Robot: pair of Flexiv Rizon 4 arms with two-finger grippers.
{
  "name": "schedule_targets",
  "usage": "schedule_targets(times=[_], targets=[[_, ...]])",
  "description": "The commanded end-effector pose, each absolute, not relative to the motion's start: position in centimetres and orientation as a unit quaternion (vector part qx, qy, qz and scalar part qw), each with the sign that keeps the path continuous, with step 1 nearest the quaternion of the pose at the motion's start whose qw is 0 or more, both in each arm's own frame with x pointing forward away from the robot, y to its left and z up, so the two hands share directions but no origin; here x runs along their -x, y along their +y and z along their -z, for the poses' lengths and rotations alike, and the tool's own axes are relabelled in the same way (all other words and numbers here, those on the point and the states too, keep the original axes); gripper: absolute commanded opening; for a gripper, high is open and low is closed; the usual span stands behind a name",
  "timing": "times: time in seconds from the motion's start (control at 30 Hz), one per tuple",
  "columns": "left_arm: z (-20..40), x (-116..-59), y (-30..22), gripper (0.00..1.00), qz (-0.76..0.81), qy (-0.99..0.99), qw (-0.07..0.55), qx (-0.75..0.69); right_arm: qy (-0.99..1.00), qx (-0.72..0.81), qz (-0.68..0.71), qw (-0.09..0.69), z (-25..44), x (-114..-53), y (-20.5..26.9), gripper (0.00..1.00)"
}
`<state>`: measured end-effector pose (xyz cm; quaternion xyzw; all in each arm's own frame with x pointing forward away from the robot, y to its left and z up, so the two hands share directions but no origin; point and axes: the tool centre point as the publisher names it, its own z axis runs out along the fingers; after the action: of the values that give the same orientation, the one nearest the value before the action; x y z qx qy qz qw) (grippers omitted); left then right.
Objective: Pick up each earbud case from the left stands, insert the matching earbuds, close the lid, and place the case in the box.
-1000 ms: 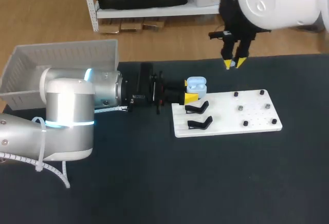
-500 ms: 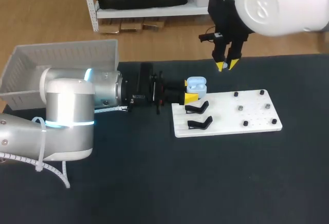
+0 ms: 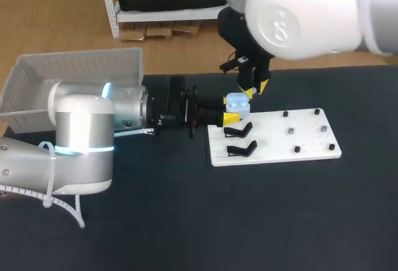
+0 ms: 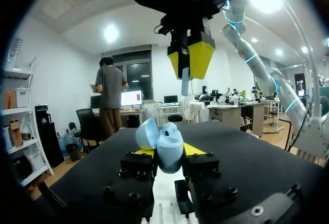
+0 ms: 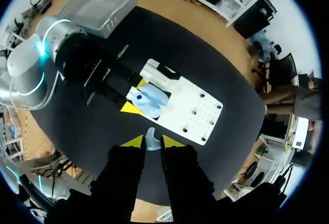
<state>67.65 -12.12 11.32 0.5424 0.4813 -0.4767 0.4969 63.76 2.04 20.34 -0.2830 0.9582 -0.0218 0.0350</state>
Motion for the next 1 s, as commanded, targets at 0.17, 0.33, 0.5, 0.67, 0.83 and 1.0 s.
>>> schedule_targets(times=[0.17,0.33,0.5,0.67,0.83,1.0], targets=[[-11.2,-67.5,-12.2,0.0,0.474,0.482,0.501,-0.541,0.959,0.28,0.021,0.018,-20.0,-64.7,3.1,0.0],[-11.2,-67.5,-12.2,0.0,0.474,0.482,0.501,-0.541,0.963,0.266,0.017,0.027,-19.7,-64.5,3.1,0.0],[-11.2,-67.5,-12.2,0.0,0.474,0.482,0.501,-0.541,0.963,0.266,0.016,0.045,-19.3,-63.7,3.5,0.0],[-11.2,-67.5,-12.2,0.0,0.474,0.482,0.501,-0.541,0.962,0.268,0.015,0.057,-18.7,-63.5,3.9,0.0],[-11.2,-67.5,-12.2,0.0,0.474,0.482,0.501,-0.541,0.961,0.267,0.009,0.063,-18.4,-63.7,4.0,0.0],[-11.2,-67.5,-12.2,0.0,0.474,0.482,0.501,-0.541,0.962,0.267,0.006,0.064,-18.1,-63.8,4.3,0.0]])
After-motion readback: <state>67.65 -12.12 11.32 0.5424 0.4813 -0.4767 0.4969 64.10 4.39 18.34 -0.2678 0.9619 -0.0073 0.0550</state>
